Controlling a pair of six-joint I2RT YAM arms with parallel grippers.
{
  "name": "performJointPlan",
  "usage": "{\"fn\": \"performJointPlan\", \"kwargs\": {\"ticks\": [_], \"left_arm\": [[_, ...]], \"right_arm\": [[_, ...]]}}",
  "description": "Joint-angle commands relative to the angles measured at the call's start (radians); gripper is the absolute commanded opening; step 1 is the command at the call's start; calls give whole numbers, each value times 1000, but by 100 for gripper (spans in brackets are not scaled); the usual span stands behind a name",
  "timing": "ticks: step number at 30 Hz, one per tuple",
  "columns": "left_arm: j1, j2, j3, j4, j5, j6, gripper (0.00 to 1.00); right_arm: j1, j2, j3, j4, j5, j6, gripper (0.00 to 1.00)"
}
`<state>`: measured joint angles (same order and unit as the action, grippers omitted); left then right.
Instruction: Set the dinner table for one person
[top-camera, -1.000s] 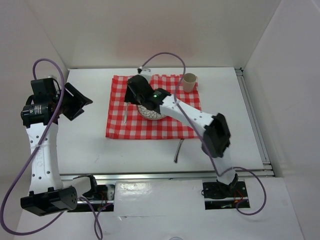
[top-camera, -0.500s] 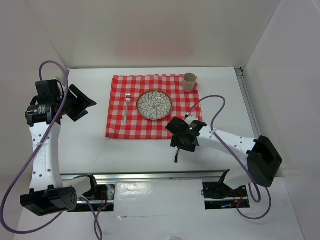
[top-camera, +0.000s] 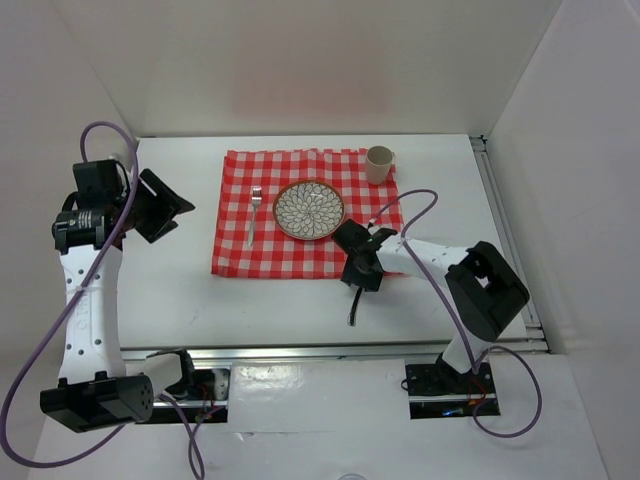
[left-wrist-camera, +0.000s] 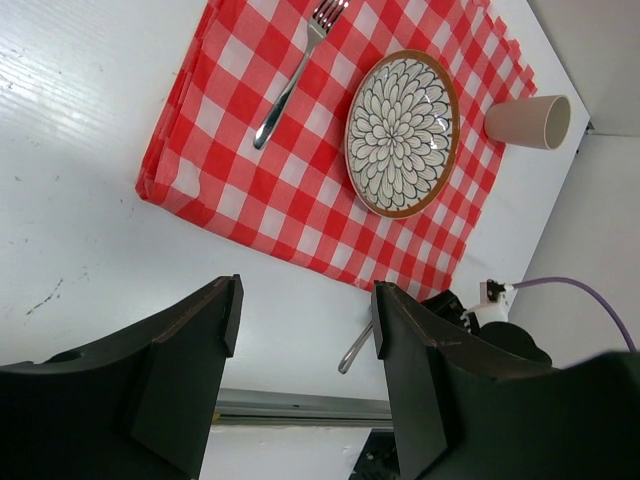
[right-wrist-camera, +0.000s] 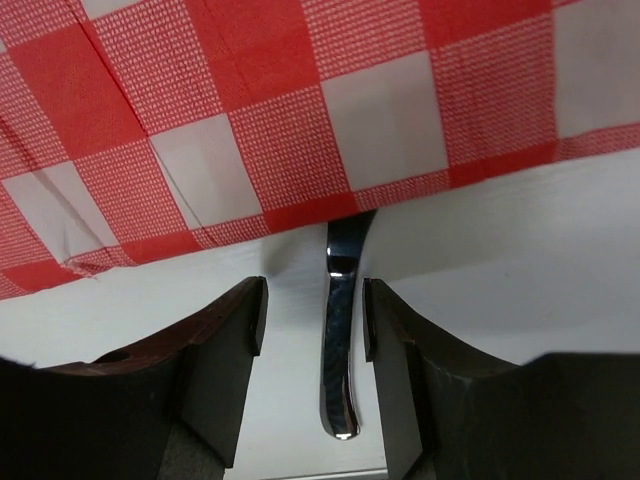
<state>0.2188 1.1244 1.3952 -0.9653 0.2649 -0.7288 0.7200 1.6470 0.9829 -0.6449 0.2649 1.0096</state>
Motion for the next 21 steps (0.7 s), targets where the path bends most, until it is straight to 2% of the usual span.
{"fn": "performJointPlan", "kwargs": {"ticks": [1, 9, 11, 13, 14, 17, 21], "left_arm": [[-4, -25, -12, 22, -6, 26, 71], [-4, -25, -2, 22, -24, 26, 71], [-4, -15, -2, 22, -24, 26, 71], [-4, -15, -2, 22, -24, 26, 71], [-4, -15, -13, 22, -24, 26, 71], [-4, -15, -13, 31, -24, 26, 71], [-4, -6, -13, 31, -24, 26, 71]], "right_arm": [[2, 42, 11, 70, -16, -28, 54], [-8, 83, -19, 71, -39, -8, 46], [-8, 71, -32, 62, -39, -8, 37], [-8, 59, -64, 62, -29, 1, 32], [-8, 59, -73, 62, -29, 1, 24], [-33, 37, -111, 28, -29, 27, 10], [-122, -93, -205, -22, -18, 37, 9]]}}
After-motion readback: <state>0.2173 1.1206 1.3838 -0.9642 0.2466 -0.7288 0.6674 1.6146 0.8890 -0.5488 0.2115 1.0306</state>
